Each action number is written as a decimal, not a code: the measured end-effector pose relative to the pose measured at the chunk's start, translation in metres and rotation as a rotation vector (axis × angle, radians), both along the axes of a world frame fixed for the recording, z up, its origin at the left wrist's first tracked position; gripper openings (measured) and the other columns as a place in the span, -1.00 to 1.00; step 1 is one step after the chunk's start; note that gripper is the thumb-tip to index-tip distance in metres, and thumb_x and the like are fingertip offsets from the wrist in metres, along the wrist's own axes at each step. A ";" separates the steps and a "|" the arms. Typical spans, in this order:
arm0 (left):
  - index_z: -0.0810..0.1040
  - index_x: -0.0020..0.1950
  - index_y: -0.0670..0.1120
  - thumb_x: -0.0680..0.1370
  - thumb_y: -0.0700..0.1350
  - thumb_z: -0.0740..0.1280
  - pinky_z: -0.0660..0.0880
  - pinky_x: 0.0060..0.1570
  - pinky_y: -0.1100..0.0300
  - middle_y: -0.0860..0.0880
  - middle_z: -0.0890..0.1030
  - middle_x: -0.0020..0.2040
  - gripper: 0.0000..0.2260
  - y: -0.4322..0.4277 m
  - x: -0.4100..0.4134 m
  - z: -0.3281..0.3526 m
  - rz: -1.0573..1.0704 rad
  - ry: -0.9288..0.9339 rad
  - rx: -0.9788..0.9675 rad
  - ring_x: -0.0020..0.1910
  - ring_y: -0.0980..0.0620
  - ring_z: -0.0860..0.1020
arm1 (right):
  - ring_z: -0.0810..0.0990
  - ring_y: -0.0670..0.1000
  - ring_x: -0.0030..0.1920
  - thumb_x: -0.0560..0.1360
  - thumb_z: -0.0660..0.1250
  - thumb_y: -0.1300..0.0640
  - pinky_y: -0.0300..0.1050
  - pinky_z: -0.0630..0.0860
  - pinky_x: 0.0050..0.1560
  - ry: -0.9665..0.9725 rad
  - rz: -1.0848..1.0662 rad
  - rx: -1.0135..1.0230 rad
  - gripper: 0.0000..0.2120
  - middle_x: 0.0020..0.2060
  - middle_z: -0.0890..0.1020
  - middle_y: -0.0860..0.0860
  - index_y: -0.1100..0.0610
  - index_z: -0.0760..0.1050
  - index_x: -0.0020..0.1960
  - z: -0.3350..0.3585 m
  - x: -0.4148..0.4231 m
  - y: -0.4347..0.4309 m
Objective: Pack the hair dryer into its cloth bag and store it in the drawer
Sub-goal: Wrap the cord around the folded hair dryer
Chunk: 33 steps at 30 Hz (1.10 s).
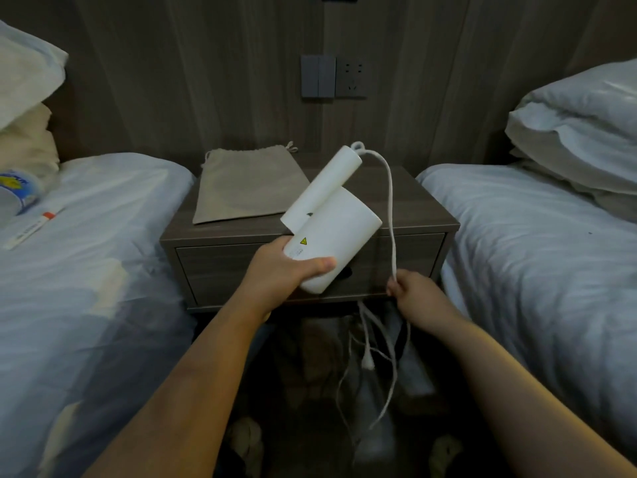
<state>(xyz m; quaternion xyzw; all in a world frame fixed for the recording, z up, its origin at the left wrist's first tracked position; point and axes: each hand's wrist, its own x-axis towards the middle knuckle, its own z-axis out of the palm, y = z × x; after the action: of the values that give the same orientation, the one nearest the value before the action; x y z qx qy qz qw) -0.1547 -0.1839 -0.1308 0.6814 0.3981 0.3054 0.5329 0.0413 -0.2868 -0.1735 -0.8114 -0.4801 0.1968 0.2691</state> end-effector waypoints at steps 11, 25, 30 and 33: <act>0.50 0.04 -0.01 0.28 0.03 0.54 0.46 -0.15 0.21 0.07 0.55 -0.02 -0.58 0.004 0.003 0.002 0.080 0.128 0.060 -0.03 0.10 0.52 | 0.57 0.15 0.07 0.61 0.09 0.09 -0.03 0.40 -0.12 -0.630 0.240 -0.440 -0.75 0.09 0.58 0.14 0.14 0.41 0.22 0.025 -0.045 0.004; 0.40 0.23 0.02 0.20 0.19 0.52 0.48 0.03 0.05 0.01 0.50 0.13 -0.33 0.020 0.014 -0.004 0.038 0.581 0.628 0.08 -0.02 0.50 | 0.57 0.13 0.02 0.48 0.24 0.24 0.06 0.51 0.01 -0.729 0.421 -0.017 -0.75 0.05 0.54 0.05 0.05 0.54 0.11 0.086 -0.046 0.005; 0.38 0.26 0.01 0.25 0.17 0.49 0.33 -0.09 0.16 -0.01 0.47 0.14 -0.36 0.020 0.023 -0.012 -0.064 0.630 0.813 0.14 -0.04 0.45 | 0.55 0.06 -0.14 0.45 0.34 -0.04 -0.08 0.47 -0.14 -0.654 0.163 0.125 -0.82 -0.21 0.61 0.02 0.06 0.59 -0.11 0.086 -0.031 0.011; 0.39 0.29 -0.01 0.28 0.18 0.46 0.38 -0.10 0.14 0.00 0.48 0.13 -0.35 0.019 0.024 -0.020 -0.131 0.602 0.944 0.12 -0.02 0.45 | 0.54 -0.15 -0.20 0.46 0.36 0.11 -0.23 0.40 -0.12 -0.318 0.280 0.145 -0.89 -0.29 0.60 -0.14 0.04 0.67 -0.14 0.082 -0.020 0.013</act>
<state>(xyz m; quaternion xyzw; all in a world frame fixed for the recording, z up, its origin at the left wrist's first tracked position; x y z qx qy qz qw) -0.1308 -0.1647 -0.1511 0.9262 0.3097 0.2089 0.0508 0.0209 -0.2733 -0.0918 -0.7360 -0.6375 0.0668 0.2176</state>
